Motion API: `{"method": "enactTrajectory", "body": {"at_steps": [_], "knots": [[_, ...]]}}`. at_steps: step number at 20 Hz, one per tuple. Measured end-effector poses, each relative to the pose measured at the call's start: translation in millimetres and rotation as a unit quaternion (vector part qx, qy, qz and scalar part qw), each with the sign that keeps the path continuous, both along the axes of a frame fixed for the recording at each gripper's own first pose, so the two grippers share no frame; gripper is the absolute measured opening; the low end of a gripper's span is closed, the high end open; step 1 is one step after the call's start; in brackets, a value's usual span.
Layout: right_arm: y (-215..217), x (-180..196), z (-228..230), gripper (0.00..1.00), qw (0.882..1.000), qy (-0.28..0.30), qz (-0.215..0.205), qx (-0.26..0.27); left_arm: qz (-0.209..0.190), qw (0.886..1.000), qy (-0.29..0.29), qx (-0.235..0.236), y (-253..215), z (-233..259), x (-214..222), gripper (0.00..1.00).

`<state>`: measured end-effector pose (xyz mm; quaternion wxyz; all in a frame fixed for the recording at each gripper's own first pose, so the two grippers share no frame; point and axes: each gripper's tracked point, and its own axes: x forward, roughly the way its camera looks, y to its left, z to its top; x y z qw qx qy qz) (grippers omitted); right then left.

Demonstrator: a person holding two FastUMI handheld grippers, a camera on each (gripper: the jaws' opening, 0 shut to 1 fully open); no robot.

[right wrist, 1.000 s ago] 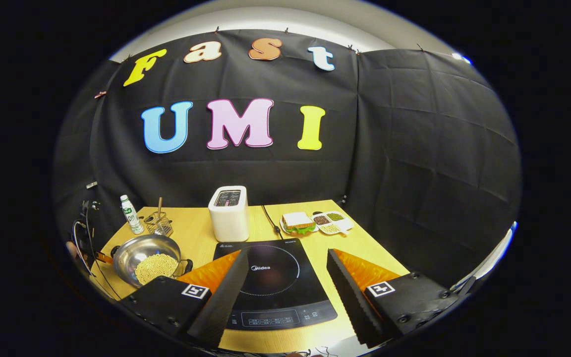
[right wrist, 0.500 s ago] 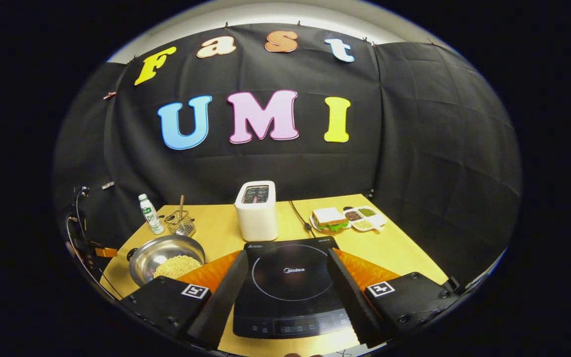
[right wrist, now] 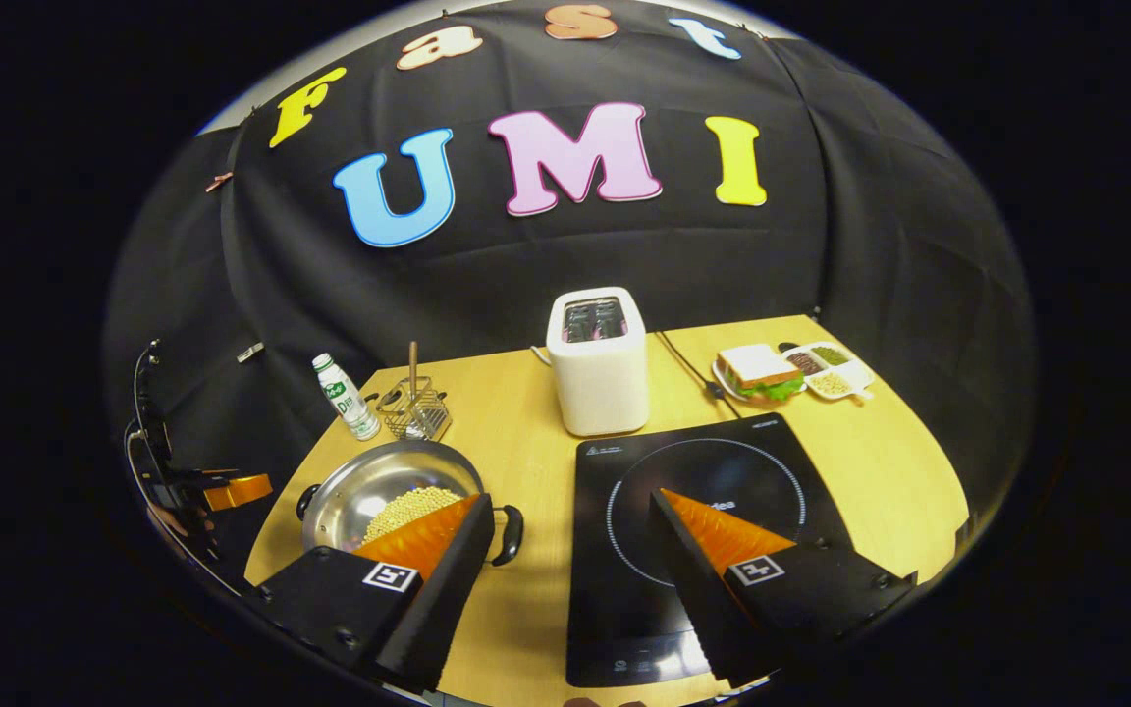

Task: First push the handle of the pot to place it horizontally, then grasp the pot with both hands and set it on the induction cooktop.

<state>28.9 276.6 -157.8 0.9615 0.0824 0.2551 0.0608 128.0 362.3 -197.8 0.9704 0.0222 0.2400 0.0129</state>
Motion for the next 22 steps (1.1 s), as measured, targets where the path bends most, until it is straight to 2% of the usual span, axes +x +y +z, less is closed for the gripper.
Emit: {"method": "enactTrajectory", "body": {"at_steps": [4, 9, 19, 22], "knots": [[32.0, 24.9, -29.4, 0.99, 0.999, 0.037, 0.023, 0.003, -0.006, 1.000, -0.015, -0.019, -12.4, -1.3, 12.8, 0.94], [60.5, 43.6, -66.9, 0.99, 0.996, 0.081, 0.037, 0.018, -0.027, 0.999, 0.002, -0.041, -24.4, -19.7, 32.4, 0.95], [83.9, 46.4, -122.2, 0.99, 0.989, 0.137, 0.035, 0.043, -0.036, 0.994, 0.040, -0.090, -35.2, -67.9, 65.0, 0.96], [86.7, 44.1, -136.9, 0.99, 0.987, 0.151, 0.032, 0.041, -0.040, 0.994, 0.053, -0.092, -34.8, -80.8, 68.5, 0.96]]}}
